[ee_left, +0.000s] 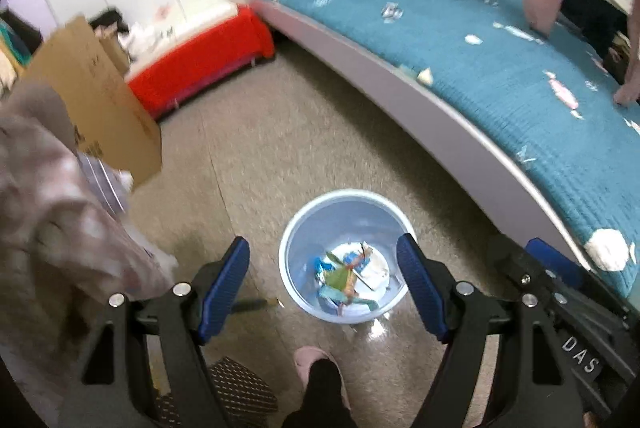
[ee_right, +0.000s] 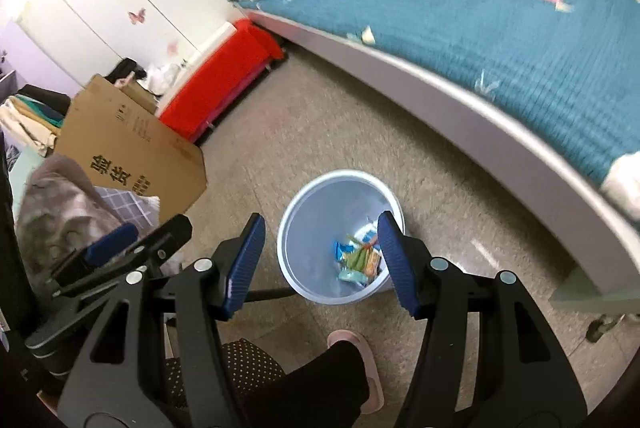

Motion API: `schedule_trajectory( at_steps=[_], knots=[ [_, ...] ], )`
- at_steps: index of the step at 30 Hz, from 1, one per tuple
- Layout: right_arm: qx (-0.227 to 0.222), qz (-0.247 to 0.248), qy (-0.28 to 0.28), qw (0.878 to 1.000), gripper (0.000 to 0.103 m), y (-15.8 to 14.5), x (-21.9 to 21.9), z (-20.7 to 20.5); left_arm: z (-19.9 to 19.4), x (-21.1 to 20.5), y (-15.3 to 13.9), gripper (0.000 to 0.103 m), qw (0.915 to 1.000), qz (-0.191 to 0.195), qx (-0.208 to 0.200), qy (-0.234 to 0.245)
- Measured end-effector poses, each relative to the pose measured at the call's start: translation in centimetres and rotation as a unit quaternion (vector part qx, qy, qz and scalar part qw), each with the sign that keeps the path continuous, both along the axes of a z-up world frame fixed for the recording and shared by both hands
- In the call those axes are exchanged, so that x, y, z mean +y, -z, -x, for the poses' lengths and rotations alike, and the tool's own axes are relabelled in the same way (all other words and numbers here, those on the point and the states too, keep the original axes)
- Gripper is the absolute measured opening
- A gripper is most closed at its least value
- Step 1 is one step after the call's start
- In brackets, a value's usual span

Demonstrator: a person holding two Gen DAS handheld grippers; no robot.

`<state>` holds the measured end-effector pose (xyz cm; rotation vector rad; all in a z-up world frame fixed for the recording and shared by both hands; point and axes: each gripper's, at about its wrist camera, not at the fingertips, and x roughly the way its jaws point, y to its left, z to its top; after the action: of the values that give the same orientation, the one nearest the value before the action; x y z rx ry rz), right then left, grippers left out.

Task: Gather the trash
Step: 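Move both tools back over the cluttered table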

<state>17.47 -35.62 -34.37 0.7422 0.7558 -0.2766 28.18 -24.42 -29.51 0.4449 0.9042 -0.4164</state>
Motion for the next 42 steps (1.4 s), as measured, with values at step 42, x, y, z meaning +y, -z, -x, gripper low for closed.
schedule_trajectory(
  at_steps=[42],
  knots=[
    [-0.102, 0.126, -0.326, 0.931, 0.065, -19.9, 32.2, -4.1, 2.5, 38.7, -16.9, 0.059, 0.985, 0.126, -0.061, -0.101]
  ],
)
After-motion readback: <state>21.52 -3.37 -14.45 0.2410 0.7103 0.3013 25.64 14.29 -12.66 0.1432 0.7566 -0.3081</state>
